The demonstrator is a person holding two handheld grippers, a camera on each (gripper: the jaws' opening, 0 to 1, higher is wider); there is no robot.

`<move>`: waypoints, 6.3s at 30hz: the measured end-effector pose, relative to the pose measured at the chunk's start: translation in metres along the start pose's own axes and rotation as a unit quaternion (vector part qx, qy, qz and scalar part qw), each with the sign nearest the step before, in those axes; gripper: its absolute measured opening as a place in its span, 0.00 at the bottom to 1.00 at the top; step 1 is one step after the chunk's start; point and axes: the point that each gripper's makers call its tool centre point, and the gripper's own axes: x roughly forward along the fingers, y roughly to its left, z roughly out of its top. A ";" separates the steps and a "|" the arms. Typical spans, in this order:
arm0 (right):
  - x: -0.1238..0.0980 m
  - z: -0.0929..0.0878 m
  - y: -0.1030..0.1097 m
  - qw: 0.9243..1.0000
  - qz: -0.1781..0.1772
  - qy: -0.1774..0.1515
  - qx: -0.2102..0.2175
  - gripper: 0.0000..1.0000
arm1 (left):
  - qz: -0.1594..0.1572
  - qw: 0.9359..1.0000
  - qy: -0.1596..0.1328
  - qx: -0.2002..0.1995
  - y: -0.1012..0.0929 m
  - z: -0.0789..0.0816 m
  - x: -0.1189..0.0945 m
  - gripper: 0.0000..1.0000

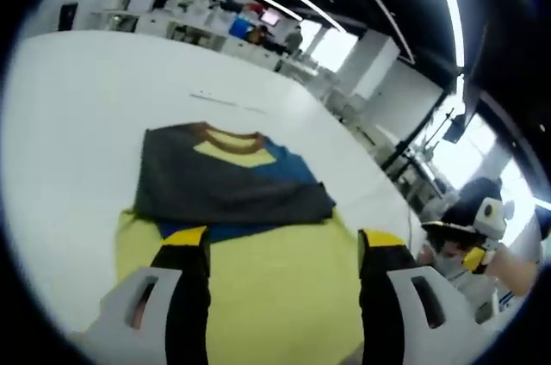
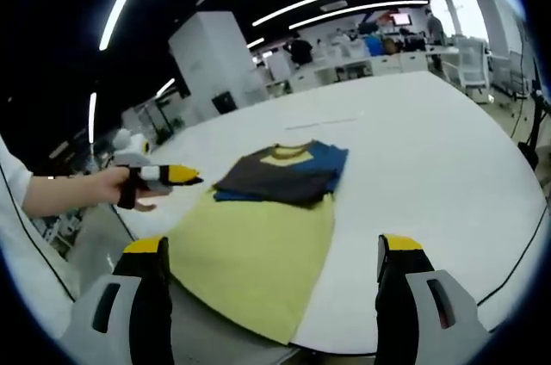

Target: Fold the garment on the visible template until the final outline fits inside the template.

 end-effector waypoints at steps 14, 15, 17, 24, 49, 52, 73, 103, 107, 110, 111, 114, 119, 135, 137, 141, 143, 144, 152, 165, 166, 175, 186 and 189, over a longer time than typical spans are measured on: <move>0.004 0.001 0.012 1.000 0.002 0.006 -0.014 1.00 | -0.006 1.000 -0.014 0.022 0.015 0.004 -0.051 0.80; 0.004 0.000 0.013 1.000 0.002 0.006 -0.014 1.00 | -0.006 1.000 -0.014 0.023 0.014 0.003 -0.054 0.81; 0.004 -0.001 0.014 1.000 0.001 0.008 -0.013 1.00 | -0.008 1.000 -0.014 0.025 0.014 0.000 -0.064 0.84; 0.007 -0.004 0.017 1.000 0.000 0.010 -0.014 1.00 | -0.005 0.999 -0.021 0.026 0.017 -0.003 -0.089 0.90; -0.004 -0.017 0.006 0.999 -0.020 0.032 -0.006 1.00 | 0.045 0.998 -0.013 0.032 0.047 -0.029 -0.181 0.99; -0.004 -0.018 0.004 0.999 -0.020 0.034 -0.004 1.00 | 0.048 0.998 -0.014 0.028 0.048 -0.029 -0.185 0.99; -0.002 -0.027 -0.003 0.998 -0.024 0.055 0.016 0.96 | 0.047 0.998 0.048 0.015 0.052 -0.062 -0.166 0.98; 0.003 -0.098 0.000 0.980 -0.009 0.190 0.059 0.61 | 0.037 0.980 0.197 0.001 0.078 -0.142 -0.143 0.70; 0.005 -0.104 0.000 0.977 -0.006 0.203 0.066 0.59 | 0.040 0.979 0.199 -0.017 0.082 -0.145 -0.139 0.64; 0.007 -0.108 0.000 0.975 -0.006 0.213 0.071 0.56 | 0.043 0.977 0.210 -0.018 0.083 -0.149 -0.138 0.61; 0.007 -0.109 0.000 0.974 -0.006 0.213 0.072 0.56 | 0.043 0.976 0.211 -0.018 0.083 -0.150 -0.137 0.60; 0.008 -0.113 -0.002 0.972 -0.009 0.222 0.074 0.53 | 0.042 0.975 0.215 -0.022 0.083 -0.151 -0.136 0.57; 0.009 -0.120 -0.001 0.969 -0.007 0.235 0.078 0.47 | 0.043 0.974 0.221 -0.021 0.085 -0.152 -0.135 0.54; 0.012 -0.133 -0.004 0.958 -0.014 0.278 0.074 0.35 | 0.039 0.969 0.243 -0.013 0.083 -0.155 -0.133 0.42; 0.012 -0.134 -0.003 0.957 -0.011 0.280 0.074 0.32 | 0.039 0.969 0.244 -0.014 0.084 -0.155 -0.132 0.41; 0.012 -0.136 -0.005 0.955 -0.014 0.288 0.075 0.30 | 0.039 0.968 0.247 -0.016 0.085 -0.155 -0.131 0.37; 0.012 -0.137 -0.005 0.954 -0.013 0.290 0.077 0.28 | 0.038 0.968 0.249 -0.015 0.084 -0.155 -0.130 0.35; 0.013 -0.138 -0.005 0.954 -0.013 0.290 0.077 0.28 | 0.038 0.967 0.250 -0.015 0.085 -0.155 -0.129 0.35; 0.013 -0.141 -0.007 0.951 -0.014 0.296 0.085 0.24 | 0.035 0.966 0.256 -0.020 0.086 -0.156 -0.127 0.28; 0.015 -0.145 -0.007 0.950 -0.011 0.299 0.094 0.16 | 0.029 0.964 0.261 -0.047 0.087 -0.159 -0.121 0.13; 0.015 -0.145 -0.007 0.950 -0.012 0.299 0.094 0.14 | 0.030 0.964 0.261 -0.047 0.087 -0.159 -0.121 0.12; 0.015 -0.148 -0.014 0.948 -0.025 0.306 0.083 0.06 | 0.033 0.963 0.263 -0.056 0.088 -0.161 -0.118 0.03; 0.017 -0.147 -0.015 0.951 -0.023 0.304 0.054 0.04 | 0.039 0.961 0.263 -0.073 0.088 -0.161 -0.117 0.01; 0.017 -0.147 -0.016 0.952 -0.033 0.298 0.070 0.04 | 0.041 0.961 0.265 -0.072 0.087 -0.161 -0.118 0.00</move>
